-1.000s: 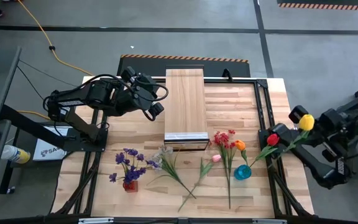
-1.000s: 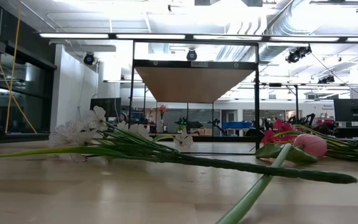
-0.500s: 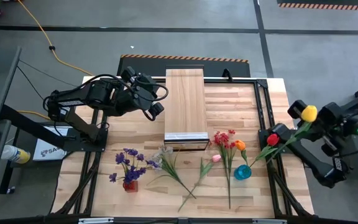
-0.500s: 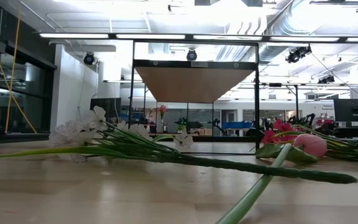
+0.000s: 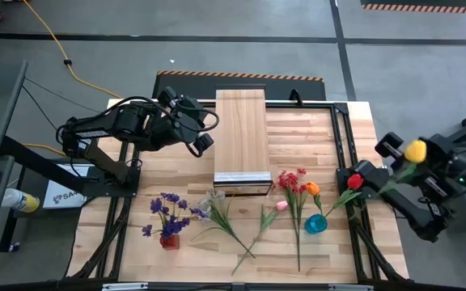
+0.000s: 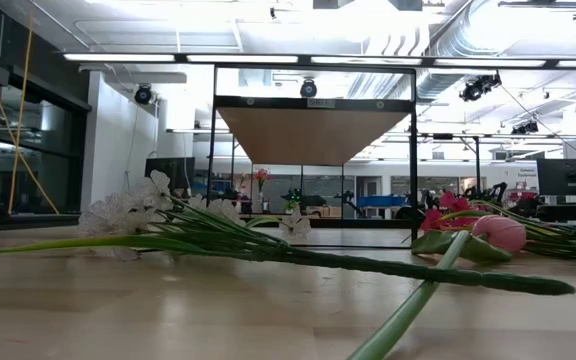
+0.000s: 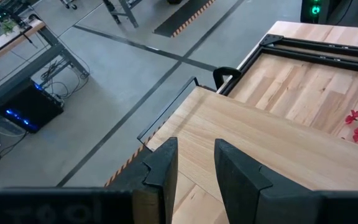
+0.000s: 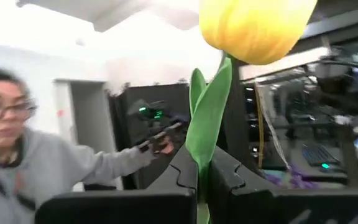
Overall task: Pick and place flowers into a vace then onto a shelf
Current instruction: Put the yellow tulip into the blue vase
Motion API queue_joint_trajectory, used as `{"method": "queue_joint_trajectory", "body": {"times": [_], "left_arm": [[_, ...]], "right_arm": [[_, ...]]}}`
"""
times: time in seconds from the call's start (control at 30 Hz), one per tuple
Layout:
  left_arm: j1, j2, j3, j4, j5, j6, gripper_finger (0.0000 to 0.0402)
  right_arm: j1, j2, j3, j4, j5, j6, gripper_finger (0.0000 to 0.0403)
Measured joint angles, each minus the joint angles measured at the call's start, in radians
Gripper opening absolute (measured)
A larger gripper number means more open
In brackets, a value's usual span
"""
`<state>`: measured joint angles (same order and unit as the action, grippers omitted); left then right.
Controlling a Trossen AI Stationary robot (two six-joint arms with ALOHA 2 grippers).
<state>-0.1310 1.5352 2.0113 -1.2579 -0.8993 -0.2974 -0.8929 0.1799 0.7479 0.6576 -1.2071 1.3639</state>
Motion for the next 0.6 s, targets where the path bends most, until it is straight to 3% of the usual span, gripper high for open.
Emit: {"method": "queue_joint_trajectory", "body": {"times": [0.6], "left_arm": [[0.0, 0.008, 0.0, 0.002, 0.018, -0.052, 0.0138]], "right_arm": [[0.059, -0.098, -0.143, -0.014, 0.015, 0.008, 0.0]]}}
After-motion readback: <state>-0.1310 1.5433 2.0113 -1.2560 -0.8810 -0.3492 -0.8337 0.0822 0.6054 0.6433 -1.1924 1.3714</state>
